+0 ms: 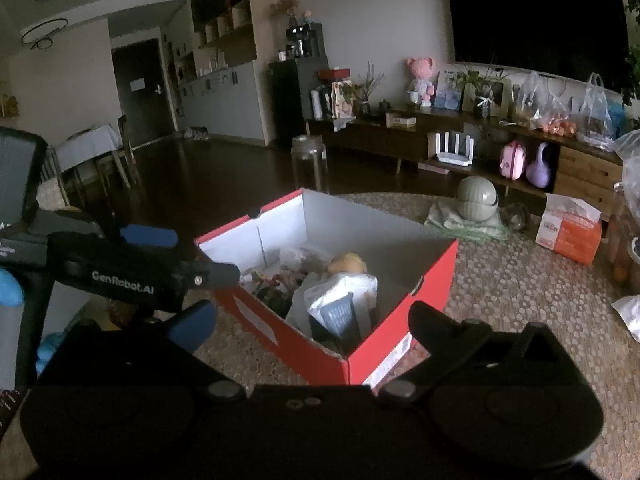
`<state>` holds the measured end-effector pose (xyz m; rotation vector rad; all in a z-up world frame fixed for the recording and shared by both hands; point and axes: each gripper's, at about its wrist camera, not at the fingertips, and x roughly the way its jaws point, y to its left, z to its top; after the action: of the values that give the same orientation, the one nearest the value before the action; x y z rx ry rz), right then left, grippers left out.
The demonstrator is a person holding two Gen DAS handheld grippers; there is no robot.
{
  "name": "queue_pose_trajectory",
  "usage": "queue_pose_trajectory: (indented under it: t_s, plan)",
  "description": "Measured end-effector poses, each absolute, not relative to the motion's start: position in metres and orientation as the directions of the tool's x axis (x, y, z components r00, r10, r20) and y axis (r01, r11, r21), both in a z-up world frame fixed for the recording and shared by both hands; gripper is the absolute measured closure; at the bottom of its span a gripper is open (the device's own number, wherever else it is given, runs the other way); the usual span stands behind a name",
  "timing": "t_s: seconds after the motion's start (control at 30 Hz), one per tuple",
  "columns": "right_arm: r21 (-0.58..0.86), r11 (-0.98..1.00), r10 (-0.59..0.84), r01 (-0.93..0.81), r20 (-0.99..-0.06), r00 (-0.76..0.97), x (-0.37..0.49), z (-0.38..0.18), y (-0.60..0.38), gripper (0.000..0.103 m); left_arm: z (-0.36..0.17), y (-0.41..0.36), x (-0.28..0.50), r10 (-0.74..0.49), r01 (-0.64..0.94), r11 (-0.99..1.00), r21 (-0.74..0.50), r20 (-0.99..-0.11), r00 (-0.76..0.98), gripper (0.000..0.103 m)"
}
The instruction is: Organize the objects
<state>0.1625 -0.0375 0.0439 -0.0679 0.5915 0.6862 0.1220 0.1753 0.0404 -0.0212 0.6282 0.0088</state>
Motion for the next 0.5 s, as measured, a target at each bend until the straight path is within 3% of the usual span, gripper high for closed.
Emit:
queue_pose_trajectory:
  t_s: [0.5]
  plan:
    - [0.138,0.780,0.572,-0.610,-0.553,0.606,0.1554,0.0383,-0.0464,0.000,0.0380,0.1693,0.1153,0.019,-0.028,1.000,-0.005,-0.601,0.799,0.000]
